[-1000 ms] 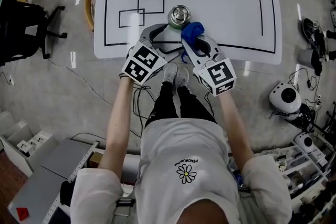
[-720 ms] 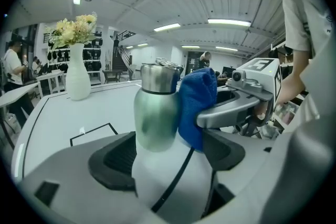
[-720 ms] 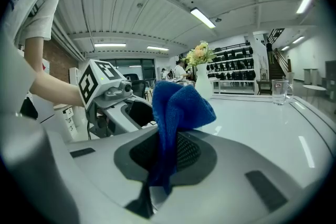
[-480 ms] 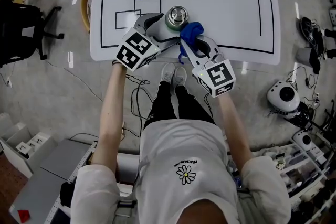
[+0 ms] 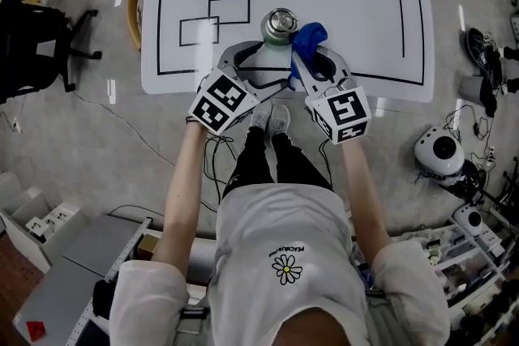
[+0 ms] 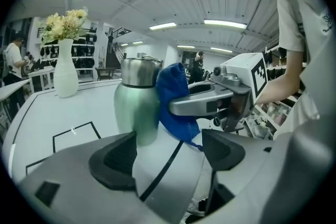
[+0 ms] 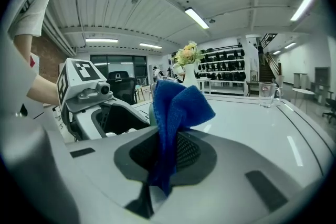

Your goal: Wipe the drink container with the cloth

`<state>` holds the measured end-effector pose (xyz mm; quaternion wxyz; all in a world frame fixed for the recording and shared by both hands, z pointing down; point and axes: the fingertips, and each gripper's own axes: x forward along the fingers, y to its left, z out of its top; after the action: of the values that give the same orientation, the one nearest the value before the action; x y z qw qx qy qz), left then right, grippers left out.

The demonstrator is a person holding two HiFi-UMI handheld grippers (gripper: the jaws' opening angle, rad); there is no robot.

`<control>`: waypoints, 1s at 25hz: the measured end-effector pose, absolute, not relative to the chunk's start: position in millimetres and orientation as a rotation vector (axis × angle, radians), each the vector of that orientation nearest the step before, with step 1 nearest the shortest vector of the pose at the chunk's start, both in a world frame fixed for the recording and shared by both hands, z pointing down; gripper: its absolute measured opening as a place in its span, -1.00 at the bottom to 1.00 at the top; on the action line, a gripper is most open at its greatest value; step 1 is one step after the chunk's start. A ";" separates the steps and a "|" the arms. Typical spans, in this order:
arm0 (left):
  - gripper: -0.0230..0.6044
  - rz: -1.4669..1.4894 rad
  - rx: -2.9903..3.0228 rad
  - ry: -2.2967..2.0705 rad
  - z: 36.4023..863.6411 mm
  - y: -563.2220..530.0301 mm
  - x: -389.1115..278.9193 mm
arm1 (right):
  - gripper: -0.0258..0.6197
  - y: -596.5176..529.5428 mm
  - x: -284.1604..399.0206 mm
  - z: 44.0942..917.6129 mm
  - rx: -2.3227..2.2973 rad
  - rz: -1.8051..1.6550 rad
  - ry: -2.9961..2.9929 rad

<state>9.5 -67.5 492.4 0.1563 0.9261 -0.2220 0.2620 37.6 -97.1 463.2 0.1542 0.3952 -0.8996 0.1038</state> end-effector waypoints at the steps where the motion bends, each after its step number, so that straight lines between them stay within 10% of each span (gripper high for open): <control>1: 0.28 0.748 2.655 -0.621 492.1 -63.3 14.5 | -0.79 -93.9 34.1 462.6 1.117 0.293 -2.585; 25: 0.29 0.786 2.659 -0.662 496.9 -91.6 0.4 | -0.79 -105.0 40.9 466.8 1.175 0.273 -2.547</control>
<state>0.4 -91.6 496.9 0.1450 0.9229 -0.2297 0.2728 40.9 -105.0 466.8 0.1609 0.4116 -0.8919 0.0955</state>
